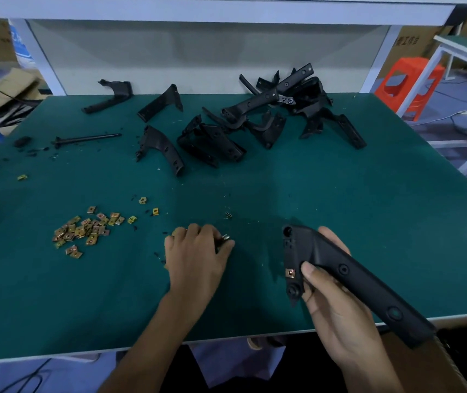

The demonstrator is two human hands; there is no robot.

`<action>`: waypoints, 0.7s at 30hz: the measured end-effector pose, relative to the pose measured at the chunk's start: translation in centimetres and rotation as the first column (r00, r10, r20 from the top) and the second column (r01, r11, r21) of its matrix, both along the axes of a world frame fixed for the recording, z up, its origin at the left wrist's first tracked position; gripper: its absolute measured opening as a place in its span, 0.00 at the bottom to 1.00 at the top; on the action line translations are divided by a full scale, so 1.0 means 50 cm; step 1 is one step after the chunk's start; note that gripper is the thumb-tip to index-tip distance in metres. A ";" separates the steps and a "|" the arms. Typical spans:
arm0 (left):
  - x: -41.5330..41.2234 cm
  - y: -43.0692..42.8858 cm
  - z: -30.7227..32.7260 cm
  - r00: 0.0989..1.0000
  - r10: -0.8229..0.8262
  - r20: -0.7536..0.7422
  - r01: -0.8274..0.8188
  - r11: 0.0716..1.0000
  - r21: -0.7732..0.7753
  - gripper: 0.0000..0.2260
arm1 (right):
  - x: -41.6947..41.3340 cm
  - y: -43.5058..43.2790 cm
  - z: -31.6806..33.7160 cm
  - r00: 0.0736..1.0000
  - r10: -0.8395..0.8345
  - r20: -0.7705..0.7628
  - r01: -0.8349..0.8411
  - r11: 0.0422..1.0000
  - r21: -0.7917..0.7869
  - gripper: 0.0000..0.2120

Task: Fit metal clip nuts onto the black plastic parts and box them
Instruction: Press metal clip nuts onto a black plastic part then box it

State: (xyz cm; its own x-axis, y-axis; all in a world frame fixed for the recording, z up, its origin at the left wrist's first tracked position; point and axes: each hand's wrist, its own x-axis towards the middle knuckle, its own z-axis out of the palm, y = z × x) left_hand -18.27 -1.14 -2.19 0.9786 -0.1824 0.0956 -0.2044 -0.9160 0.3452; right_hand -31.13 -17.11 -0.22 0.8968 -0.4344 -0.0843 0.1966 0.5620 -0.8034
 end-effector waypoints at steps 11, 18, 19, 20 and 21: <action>0.005 0.024 -0.004 0.991 -0.096 0.094 0.108 0.985 -0.132 0.09 | 0.006 0.003 0.002 0.999 0.036 -0.007 -0.036 0.999 0.027 0.25; 0.020 0.016 -0.004 0.987 -0.149 0.053 0.154 0.984 -0.086 0.11 | 0.004 0.005 0.001 0.999 0.037 -0.005 -0.037 0.999 0.033 0.26; 0.021 0.016 -0.004 0.986 -0.151 0.064 0.157 0.984 -0.089 0.11 | 0.004 0.005 0.004 1.000 0.029 0.003 -0.029 0.999 0.038 0.25; 0.022 0.017 -0.003 0.986 -0.150 0.073 0.156 0.983 -0.092 0.12 | 0.003 0.005 0.005 1.000 0.026 0.012 -0.026 0.999 0.044 0.24; 0.023 0.017 -0.002 0.987 -0.143 0.078 0.150 0.984 -0.096 0.12 | 0.003 0.004 0.005 0.999 0.028 0.019 -0.029 0.998 0.047 0.23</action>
State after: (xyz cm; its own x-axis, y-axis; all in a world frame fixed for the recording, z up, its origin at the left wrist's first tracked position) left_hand -17.13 -0.31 -2.29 0.9320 -0.3092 0.1891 -0.3612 -0.8354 0.4142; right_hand -31.00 -16.89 0.04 0.9104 -0.4044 -0.0878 0.1943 0.6049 -0.7722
